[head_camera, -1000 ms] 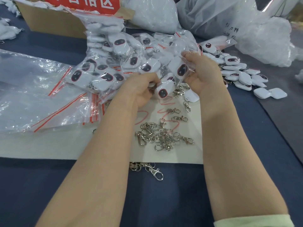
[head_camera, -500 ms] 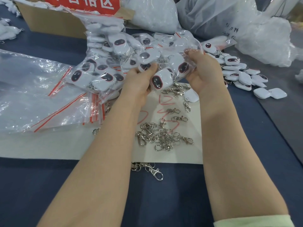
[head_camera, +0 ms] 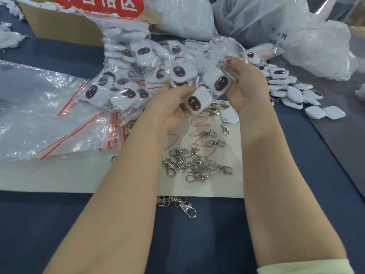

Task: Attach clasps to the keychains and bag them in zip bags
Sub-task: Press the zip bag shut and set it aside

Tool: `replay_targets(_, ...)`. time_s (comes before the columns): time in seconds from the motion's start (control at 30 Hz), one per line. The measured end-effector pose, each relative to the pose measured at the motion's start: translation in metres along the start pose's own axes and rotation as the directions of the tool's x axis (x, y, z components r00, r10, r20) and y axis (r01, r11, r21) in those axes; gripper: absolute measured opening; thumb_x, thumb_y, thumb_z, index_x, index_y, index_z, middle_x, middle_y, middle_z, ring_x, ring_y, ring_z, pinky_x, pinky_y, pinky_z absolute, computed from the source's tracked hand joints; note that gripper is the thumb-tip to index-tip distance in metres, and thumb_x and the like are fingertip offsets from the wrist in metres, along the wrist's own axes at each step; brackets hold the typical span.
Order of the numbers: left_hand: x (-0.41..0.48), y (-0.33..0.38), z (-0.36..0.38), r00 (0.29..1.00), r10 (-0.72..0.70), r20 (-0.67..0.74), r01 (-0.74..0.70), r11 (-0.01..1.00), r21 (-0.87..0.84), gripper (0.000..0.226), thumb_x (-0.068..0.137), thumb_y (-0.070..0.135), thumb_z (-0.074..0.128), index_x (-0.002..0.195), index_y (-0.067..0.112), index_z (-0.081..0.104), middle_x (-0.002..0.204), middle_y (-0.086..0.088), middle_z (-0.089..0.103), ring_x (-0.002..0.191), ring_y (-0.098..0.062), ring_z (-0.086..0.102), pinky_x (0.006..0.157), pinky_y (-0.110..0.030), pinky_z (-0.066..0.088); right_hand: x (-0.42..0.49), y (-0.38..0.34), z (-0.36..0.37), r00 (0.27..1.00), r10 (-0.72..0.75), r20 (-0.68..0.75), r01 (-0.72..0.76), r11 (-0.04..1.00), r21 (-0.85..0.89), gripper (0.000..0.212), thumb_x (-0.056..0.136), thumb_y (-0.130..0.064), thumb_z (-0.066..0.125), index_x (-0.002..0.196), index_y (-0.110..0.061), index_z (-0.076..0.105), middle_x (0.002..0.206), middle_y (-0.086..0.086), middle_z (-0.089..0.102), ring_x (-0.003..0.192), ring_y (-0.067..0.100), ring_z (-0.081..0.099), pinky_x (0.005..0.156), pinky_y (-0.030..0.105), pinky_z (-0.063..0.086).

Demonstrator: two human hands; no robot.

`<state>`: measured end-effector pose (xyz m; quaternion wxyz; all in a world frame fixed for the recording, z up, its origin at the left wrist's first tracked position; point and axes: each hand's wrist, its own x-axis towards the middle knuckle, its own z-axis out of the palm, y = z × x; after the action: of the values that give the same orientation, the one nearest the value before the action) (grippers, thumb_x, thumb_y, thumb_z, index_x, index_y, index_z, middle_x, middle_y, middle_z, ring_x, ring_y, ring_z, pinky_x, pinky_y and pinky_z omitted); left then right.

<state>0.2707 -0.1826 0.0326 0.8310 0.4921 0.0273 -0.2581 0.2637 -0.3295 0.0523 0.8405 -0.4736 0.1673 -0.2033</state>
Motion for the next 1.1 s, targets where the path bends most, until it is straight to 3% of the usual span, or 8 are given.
replay_targets(0.13,-0.001,-0.001,0.002,1.0,0.002,0.018,-0.001,1.0,-0.004,0.023,0.087,-0.011,0.049,0.091,0.011,0.043,0.082,-0.009,0.053,0.056,-0.011,0.053,0.045,-0.019,0.047,0.0,0.001,0.0,1.0,0.011,0.02,-0.011,1.0,0.0,0.022,0.097,0.001,0.044,0.085,-0.003,0.061,0.075,0.01,0.066,0.066,0.019,0.066,0.063,0.029,0.056)
replay_targets(0.43,0.0,-0.002,0.003,1.0,0.03,-0.003,-0.03,0.996,0.083,0.018,0.086,-0.01,0.049,0.091,0.007,0.049,0.073,-0.004,0.052,0.06,-0.011,0.048,0.048,-0.018,0.044,-0.003,0.004,0.004,0.999,0.0,0.054,0.0,1.0,-0.007,0.029,0.095,0.006,0.042,0.074,-0.004,0.059,0.075,0.012,0.062,0.068,0.02,0.062,0.069,0.03,0.054)
replay_targets(0.57,-0.002,0.0,0.002,0.997,-0.027,0.072,0.022,0.998,0.064,0.006,0.089,0.002,0.054,0.086,0.007,0.055,0.084,-0.008,0.053,0.063,-0.016,0.055,0.061,-0.028,0.052,0.002,0.004,0.002,0.999,0.036,-0.023,-0.035,0.998,0.043,0.022,0.098,0.0,0.044,0.084,-0.003,0.06,0.084,0.013,0.063,0.074,0.022,0.063,0.067,0.031,0.055)
replay_targets(0.63,-0.002,0.0,0.003,0.993,-0.01,0.122,-0.004,0.993,0.115,0.016,0.088,-0.001,0.054,0.075,0.007,0.061,0.086,-0.012,0.056,0.067,-0.02,0.058,0.062,-0.029,0.053,0.004,0.005,0.001,0.997,0.052,-0.061,-0.049,0.998,0.042,0.019,0.098,0.0,0.046,0.087,-0.003,0.061,0.096,0.015,0.063,0.083,0.027,0.062,0.081,0.038,0.054)
replay_targets(0.73,-0.002,-0.004,0.004,0.99,0.04,0.138,-0.057,0.991,0.123,0.04,0.085,-0.015,0.049,0.057,0.008,0.066,0.085,-0.016,0.058,0.088,-0.029,0.054,0.081,-0.038,0.051,0.004,0.005,0.0,0.995,0.069,-0.078,-0.065,0.997,0.05,0.018,0.097,-0.001,0.047,0.087,-0.004,0.062,0.106,0.016,0.061,0.089,0.029,0.061,0.08,0.037,0.054)
replay_targets(0.87,-0.007,0.001,0.005,0.994,0.004,0.11,-0.019,0.991,0.13,0.009,0.085,0.001,0.062,0.091,0.008,0.061,0.081,-0.007,0.065,0.076,-0.02,0.062,0.063,-0.026,0.054,0.003,0.003,0.0,0.998,0.067,-0.011,-0.067,0.998,0.021,0.018,0.098,-0.004,0.048,0.087,-0.006,0.063,0.096,0.01,0.067,0.082,0.023,0.067,0.08,0.04,0.057)
replay_targets(1.0,-0.002,0.001,0.006,0.999,0.017,-0.049,-0.012,0.993,0.115,0.054,0.082,0.018,0.073,0.128,0.005,0.049,0.114,-0.014,0.063,0.091,-0.024,0.063,0.071,-0.031,0.056,-0.005,0.002,0.007,0.992,0.018,0.126,-0.011,0.998,-0.056,0.019,0.098,-0.003,0.048,0.086,-0.005,0.063,0.081,0.008,0.069,0.073,0.02,0.071,0.078,0.038,0.059)
replay_targets(1.1,0.001,0.001,0.005,0.993,0.053,-0.109,-0.035,0.986,0.162,0.072,0.078,0.028,0.076,0.137,0.006,0.041,0.128,-0.016,0.057,0.103,-0.027,0.062,0.077,-0.033,0.054,-0.009,0.001,0.011,0.984,-0.014,0.177,0.017,1.0,-0.015,0.021,0.097,0.003,0.045,0.085,0.0,0.061,0.08,0.013,0.066,0.075,0.024,0.067,0.074,0.033,0.059)
